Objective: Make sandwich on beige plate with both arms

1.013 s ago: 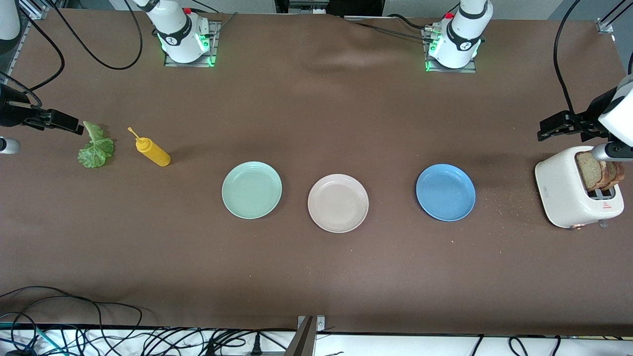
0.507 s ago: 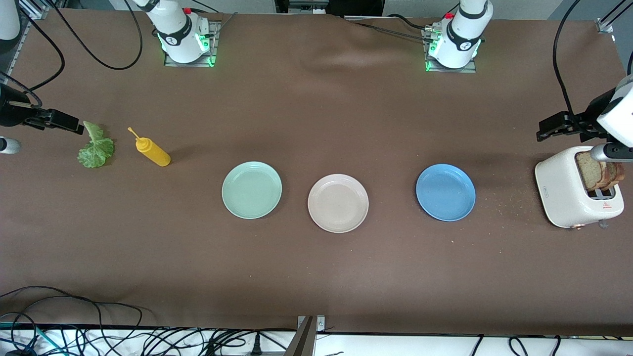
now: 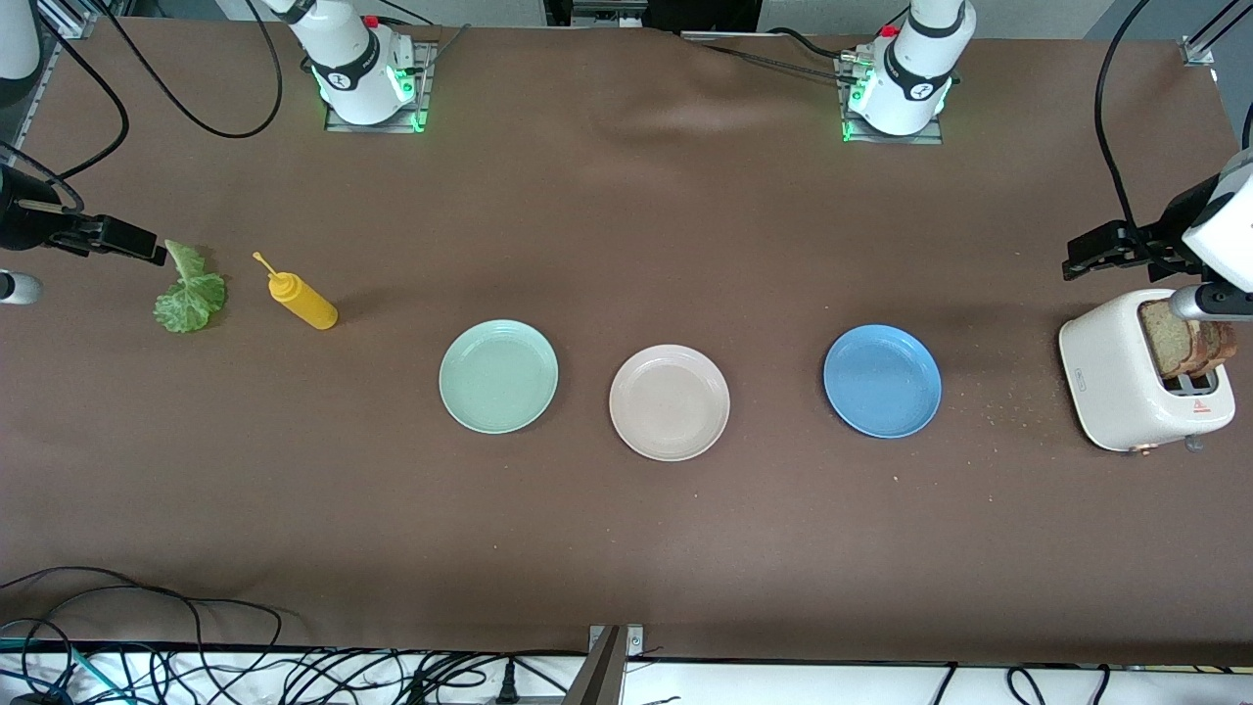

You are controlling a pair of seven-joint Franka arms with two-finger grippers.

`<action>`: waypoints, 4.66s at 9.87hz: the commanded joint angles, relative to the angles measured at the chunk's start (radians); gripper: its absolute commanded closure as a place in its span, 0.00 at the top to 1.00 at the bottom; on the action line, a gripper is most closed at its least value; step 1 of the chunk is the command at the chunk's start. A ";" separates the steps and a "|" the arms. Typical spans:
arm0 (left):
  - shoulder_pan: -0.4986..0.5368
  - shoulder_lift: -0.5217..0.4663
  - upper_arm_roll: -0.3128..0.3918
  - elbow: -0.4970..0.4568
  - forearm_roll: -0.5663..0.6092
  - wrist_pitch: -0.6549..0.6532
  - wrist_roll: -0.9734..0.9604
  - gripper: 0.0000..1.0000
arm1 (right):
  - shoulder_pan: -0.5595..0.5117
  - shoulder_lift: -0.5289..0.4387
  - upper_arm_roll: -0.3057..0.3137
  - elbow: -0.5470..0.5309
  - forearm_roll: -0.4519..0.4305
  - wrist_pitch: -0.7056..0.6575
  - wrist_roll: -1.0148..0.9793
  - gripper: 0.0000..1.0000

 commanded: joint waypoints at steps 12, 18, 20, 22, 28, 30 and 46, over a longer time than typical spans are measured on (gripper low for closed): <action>0.003 0.013 -0.001 0.031 0.016 -0.007 0.009 1.00 | 0.000 0.001 0.003 0.019 -0.005 -0.021 0.003 1.00; 0.003 0.013 0.000 0.031 0.014 -0.007 0.008 1.00 | -0.001 0.003 0.003 0.019 -0.004 -0.022 0.003 1.00; 0.003 0.013 0.000 0.031 0.014 -0.007 0.009 1.00 | -0.001 0.003 0.003 0.018 -0.004 -0.022 0.003 1.00; 0.003 0.013 0.000 0.031 0.014 -0.007 0.009 1.00 | -0.001 0.003 0.003 0.019 -0.004 -0.030 0.003 1.00; 0.003 0.013 0.000 0.031 0.014 -0.007 0.009 1.00 | -0.024 0.021 -0.028 0.018 -0.022 -0.047 -0.069 1.00; 0.003 0.013 0.000 0.031 0.014 -0.007 0.009 1.00 | -0.024 0.041 -0.042 0.016 -0.036 -0.032 -0.081 1.00; 0.003 0.013 0.000 0.031 0.014 -0.007 0.009 1.00 | -0.024 0.033 -0.062 0.018 -0.065 -0.055 -0.109 1.00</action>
